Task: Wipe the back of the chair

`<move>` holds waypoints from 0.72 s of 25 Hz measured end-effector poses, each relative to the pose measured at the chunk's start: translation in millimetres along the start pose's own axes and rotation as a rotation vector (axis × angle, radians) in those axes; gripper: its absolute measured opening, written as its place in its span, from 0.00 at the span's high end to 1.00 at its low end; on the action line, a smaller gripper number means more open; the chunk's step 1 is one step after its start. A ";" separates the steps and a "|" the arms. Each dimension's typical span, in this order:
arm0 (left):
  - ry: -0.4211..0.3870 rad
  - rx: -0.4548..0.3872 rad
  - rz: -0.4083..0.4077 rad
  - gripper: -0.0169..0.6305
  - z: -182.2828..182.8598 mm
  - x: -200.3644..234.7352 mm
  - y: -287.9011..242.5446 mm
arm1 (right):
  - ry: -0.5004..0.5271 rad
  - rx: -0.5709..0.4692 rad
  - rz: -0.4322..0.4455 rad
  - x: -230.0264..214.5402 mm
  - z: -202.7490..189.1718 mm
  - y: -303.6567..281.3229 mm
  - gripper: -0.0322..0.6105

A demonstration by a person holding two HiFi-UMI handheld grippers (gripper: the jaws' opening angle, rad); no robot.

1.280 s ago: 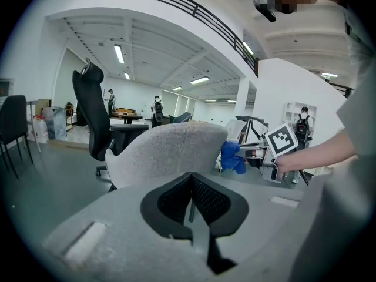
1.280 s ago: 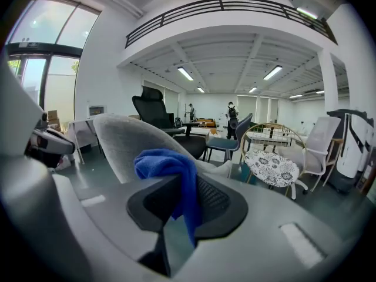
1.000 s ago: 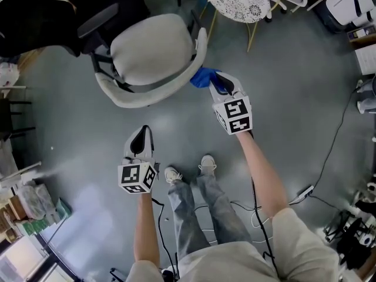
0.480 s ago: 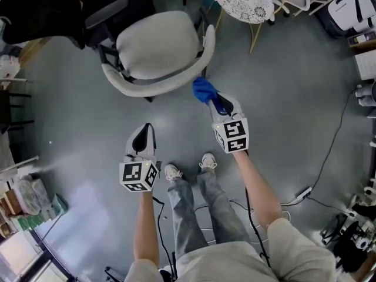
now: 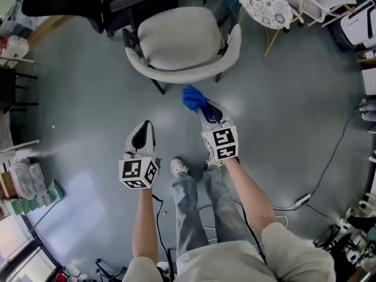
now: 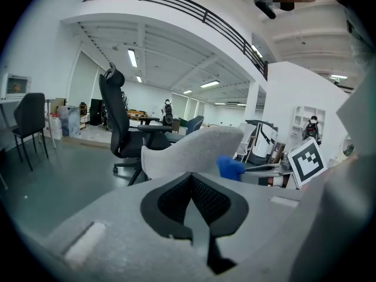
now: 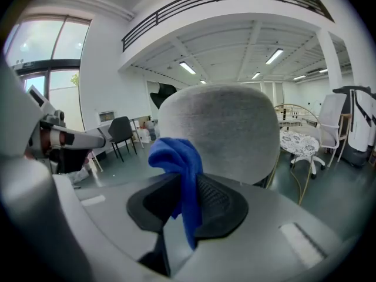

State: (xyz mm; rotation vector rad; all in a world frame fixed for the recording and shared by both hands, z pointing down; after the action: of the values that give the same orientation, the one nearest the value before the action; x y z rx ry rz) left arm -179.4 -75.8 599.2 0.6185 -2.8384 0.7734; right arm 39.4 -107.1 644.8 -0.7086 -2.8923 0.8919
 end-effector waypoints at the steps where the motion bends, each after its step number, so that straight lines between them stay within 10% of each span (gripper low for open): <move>1: 0.006 -0.002 0.012 0.97 -1.7 7.5 5.4 | 0.008 0.000 0.012 8.7 2.7 -5.2 0.82; 18: 0.053 0.001 0.086 0.97 -21.7 71.9 41.2 | 0.103 0.027 0.079 71.9 39.7 -95.8 0.83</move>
State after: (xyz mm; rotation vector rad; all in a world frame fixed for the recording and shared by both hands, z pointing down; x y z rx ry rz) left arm -261.4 -57.7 615.8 0.4717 -2.8320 0.7925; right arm -71.1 -166.9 656.3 -0.8459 -2.7751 0.8724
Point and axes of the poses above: the fingertips, and each gripper's own axes: y backward along the fingers, x to its left, z out of its top, the point moved 5 cm from there along y, backward along the fingers, and after that the axes turned 4 degrees about x, right-handed, at the moved point
